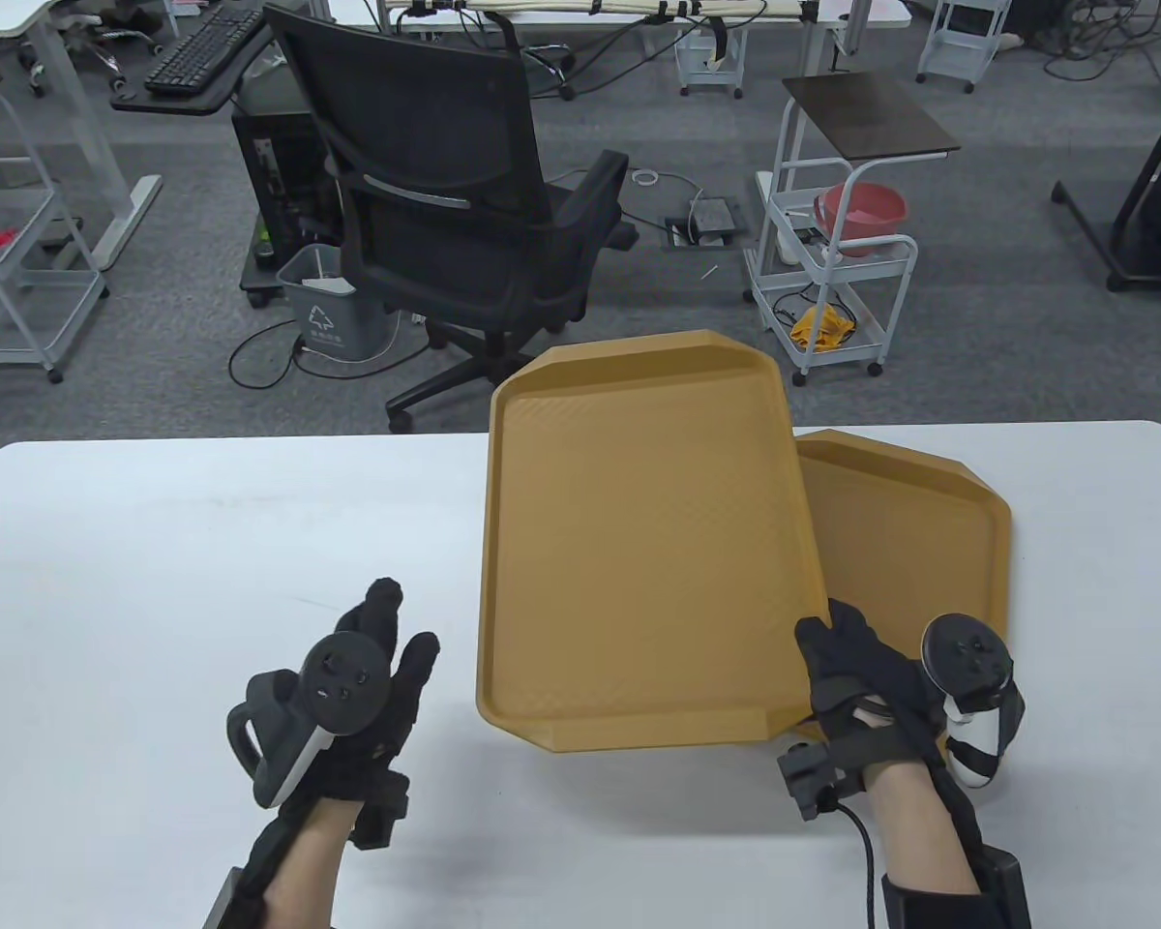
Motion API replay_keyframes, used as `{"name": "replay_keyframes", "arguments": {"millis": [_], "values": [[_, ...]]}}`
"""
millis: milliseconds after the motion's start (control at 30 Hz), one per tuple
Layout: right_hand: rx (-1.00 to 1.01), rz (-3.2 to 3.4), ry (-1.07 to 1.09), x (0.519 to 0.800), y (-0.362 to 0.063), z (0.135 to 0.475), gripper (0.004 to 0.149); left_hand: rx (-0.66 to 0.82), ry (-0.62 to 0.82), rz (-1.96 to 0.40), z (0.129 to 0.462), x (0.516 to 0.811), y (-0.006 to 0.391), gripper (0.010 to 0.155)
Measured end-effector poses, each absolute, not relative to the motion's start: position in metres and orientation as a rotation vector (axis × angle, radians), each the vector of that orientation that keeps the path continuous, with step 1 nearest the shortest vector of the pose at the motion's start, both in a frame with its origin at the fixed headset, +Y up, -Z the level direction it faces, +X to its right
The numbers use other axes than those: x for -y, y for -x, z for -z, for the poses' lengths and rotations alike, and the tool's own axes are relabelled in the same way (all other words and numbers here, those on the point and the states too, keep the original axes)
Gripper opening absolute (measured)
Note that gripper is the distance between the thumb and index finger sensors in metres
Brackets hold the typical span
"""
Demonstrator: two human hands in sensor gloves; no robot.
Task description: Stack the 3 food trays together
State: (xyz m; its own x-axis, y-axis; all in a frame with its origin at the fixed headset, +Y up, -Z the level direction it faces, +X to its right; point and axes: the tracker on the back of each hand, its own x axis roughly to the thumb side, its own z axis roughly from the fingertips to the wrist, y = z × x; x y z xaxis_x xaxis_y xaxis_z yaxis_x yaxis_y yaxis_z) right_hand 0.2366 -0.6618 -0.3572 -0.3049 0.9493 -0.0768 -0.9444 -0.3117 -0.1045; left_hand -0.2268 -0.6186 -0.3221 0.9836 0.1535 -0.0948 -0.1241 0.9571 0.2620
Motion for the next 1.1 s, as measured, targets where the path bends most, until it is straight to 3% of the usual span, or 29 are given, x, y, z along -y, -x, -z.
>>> {"name": "replay_keyframes", "arguments": {"millis": [100, 267, 700, 1100], "values": [[0.096, -1.92, 0.188, 0.659, -0.245, 0.356, 0.052, -0.182, -0.243, 0.022, 0.319, 0.614, 0.228, 0.08], [0.154, -1.967, 0.258, 0.658, -0.255, 0.356, 0.052, -0.188, -0.204, -0.064, 0.319, 0.614, 0.231, 0.079], [0.306, -2.168, 0.545, 0.638, -0.313, 0.35, 0.052, -0.154, -0.164, 0.003, 0.317, 0.615, 0.217, 0.078], [0.207, -2.092, 0.729, 0.666, -0.356, 0.356, 0.052, -0.141, -0.125, -0.006, 0.318, 0.616, 0.215, 0.078]]}}
